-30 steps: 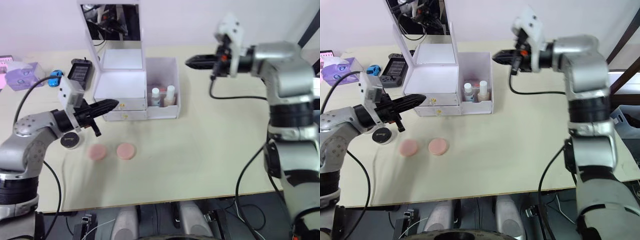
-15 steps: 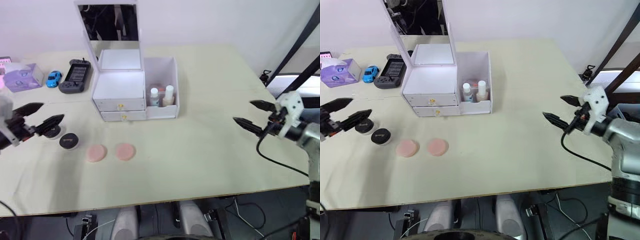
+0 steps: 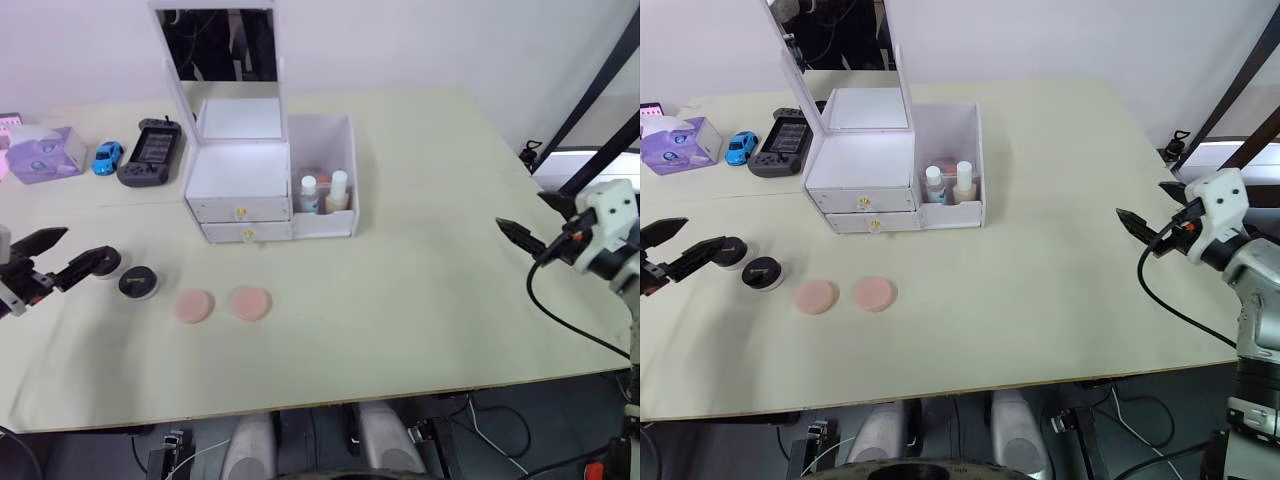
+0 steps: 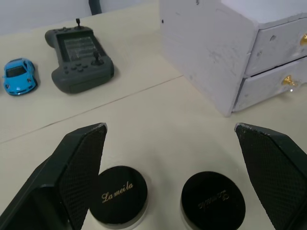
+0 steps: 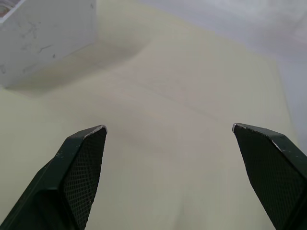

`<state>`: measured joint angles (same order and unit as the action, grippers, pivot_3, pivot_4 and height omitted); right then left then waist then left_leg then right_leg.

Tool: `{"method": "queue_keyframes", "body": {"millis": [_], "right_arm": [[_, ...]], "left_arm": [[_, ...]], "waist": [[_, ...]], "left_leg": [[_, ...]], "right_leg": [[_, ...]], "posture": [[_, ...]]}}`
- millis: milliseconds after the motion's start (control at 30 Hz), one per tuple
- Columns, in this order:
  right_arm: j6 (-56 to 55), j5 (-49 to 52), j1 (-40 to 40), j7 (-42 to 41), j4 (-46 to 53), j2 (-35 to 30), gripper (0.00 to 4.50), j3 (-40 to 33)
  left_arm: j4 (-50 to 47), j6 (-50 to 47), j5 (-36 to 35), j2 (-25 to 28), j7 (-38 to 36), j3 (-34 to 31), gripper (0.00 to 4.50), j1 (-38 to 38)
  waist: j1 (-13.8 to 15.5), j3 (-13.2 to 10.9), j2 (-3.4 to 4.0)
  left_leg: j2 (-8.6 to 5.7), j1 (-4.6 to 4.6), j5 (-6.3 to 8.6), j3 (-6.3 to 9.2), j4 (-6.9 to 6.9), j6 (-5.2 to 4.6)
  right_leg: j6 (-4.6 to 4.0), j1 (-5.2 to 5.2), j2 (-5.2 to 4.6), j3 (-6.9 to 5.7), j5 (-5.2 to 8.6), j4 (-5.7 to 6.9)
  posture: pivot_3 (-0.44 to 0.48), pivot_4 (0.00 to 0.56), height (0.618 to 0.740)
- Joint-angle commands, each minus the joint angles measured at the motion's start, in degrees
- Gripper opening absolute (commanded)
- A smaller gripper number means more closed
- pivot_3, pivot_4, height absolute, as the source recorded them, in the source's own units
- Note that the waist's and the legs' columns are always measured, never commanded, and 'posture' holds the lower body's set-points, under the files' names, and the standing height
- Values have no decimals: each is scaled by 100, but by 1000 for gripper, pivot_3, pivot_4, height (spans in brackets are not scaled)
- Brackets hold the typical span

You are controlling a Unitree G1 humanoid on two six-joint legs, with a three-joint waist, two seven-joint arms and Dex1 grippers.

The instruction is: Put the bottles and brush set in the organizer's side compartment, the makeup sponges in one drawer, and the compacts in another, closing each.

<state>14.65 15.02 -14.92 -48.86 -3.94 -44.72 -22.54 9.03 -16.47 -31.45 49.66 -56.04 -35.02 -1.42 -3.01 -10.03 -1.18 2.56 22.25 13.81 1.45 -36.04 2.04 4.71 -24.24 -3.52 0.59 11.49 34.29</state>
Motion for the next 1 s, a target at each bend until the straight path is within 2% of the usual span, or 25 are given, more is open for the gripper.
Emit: {"method": "queue_keyframes", "body": {"millis": [33,200,333,500,567,700,1000], "right_arm": [[375,190,-356,-95,479,-236,4448,247],[1676,952,-1152,-403,1473,-307,4448,913],[1974,1284,-1699,-524,2065,-238,4448,1261],[3662,2369,-2798,-782,2182,-214,4448,1799],[3931,2626,-3209,-664,2197,63,4448,1929],[4232,2698,-3648,-201,2236,547,4448,2154],[4362,2545,-3723,201,2253,580,4448,2352]], "left_arm": [[-672,-218,-213,-98,257,-153,4485,116],[-1884,-623,-357,-531,857,8,4485,418],[-2853,-968,-342,-1091,1660,264,4485,638],[-4019,-1261,-284,-1962,2640,960,4485,913],[-4313,-1270,-65,-2364,3102,1326,4485,980],[-4569,-1155,427,-3024,3810,2091,4485,909],[-4167,-494,1520,-3955,4773,3027,4485,322]], "waist": [[38,-5,6],[60,-6,3],[93,-4,-1],[114,-5,-5],[119,1,-16],[135,2,-17],[234,3,-19]], "left_leg": [[6,3,0,-10,-10,1],[12,6,0,-33,-8,1],[17,10,2,-35,-3,0],[15,15,2,-49,-9,-1],[15,14,2,-50,-12,-1],[18,9,2,-43,-14,-1],[16,18,2,-44,-17,-1]], "right_leg": [[10,-9,2,3,8,3],[7,-24,7,23,6,3],[7,-26,15,25,6,-4],[-9,-28,14,41,-5,-8],[-12,-28,17,46,-7,-7],[-16,-27,32,48,-10,-4],[-19,-27,35,55,-12,-9]], "posture": [[0,150,740],[0,150,740],[0,150,740],[0,150,740],[0,150,740],[0,150,740],[0,150,740]]}}
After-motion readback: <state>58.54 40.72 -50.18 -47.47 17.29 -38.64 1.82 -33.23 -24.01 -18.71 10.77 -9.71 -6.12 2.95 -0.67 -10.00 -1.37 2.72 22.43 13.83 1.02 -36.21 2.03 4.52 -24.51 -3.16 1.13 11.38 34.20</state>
